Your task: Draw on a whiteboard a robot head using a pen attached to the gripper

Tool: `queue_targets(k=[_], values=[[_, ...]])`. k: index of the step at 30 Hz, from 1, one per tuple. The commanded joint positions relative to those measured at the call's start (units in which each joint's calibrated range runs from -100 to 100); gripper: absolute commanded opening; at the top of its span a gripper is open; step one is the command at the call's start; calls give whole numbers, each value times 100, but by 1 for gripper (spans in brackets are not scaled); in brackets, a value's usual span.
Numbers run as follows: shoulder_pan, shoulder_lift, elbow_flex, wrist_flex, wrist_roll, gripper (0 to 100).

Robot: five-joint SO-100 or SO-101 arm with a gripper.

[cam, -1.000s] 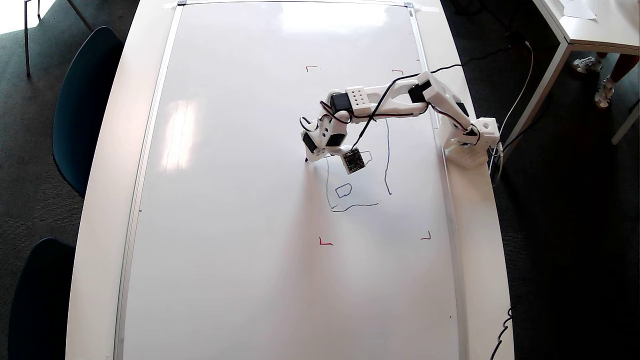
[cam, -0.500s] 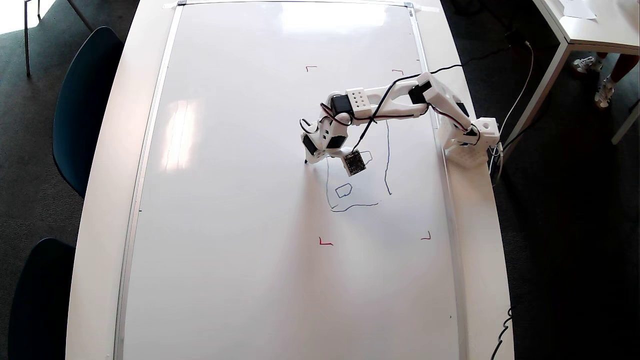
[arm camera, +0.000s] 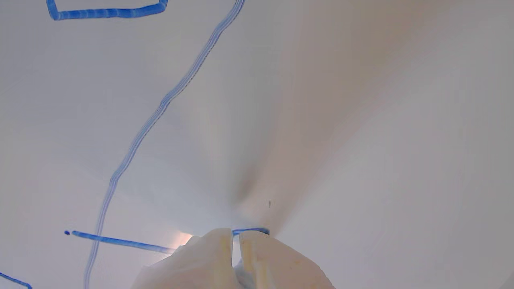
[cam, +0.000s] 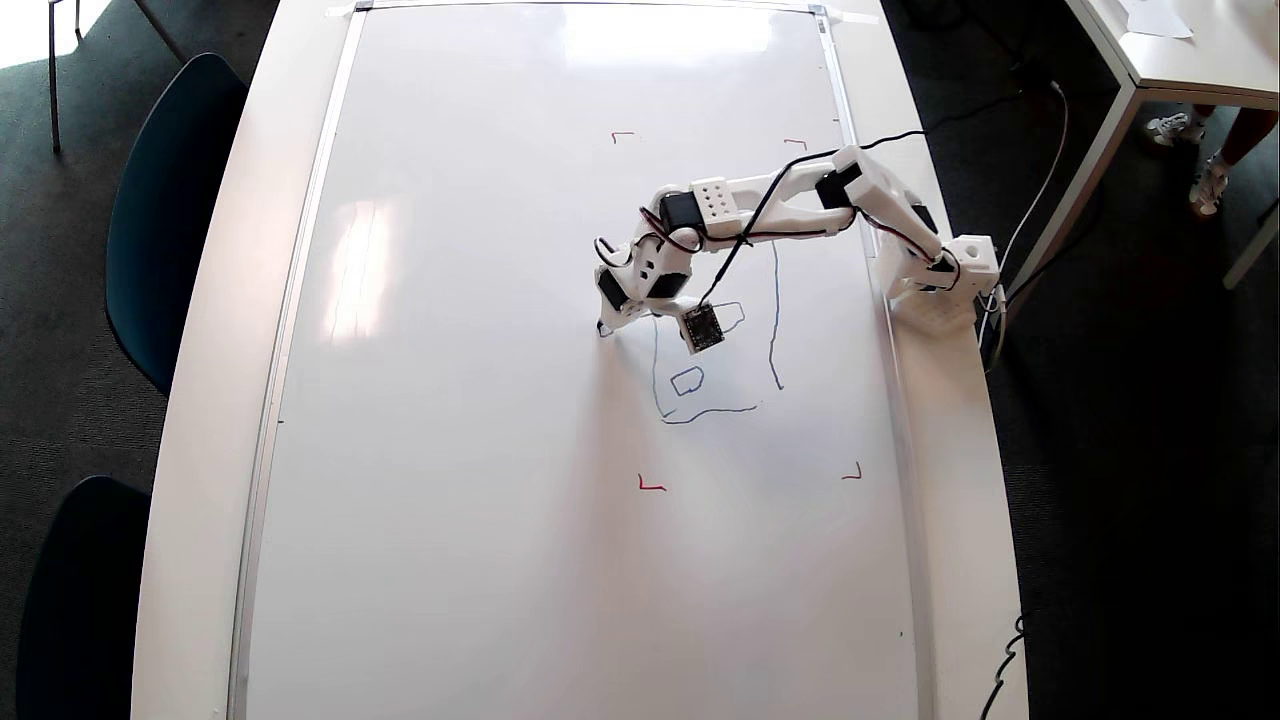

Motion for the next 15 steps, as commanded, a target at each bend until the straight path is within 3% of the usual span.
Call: queue_targets(k=[1, 15], values=[[194, -95, 15, 25, 23, 1], [157, -441, 251, 546, 279, 1]])
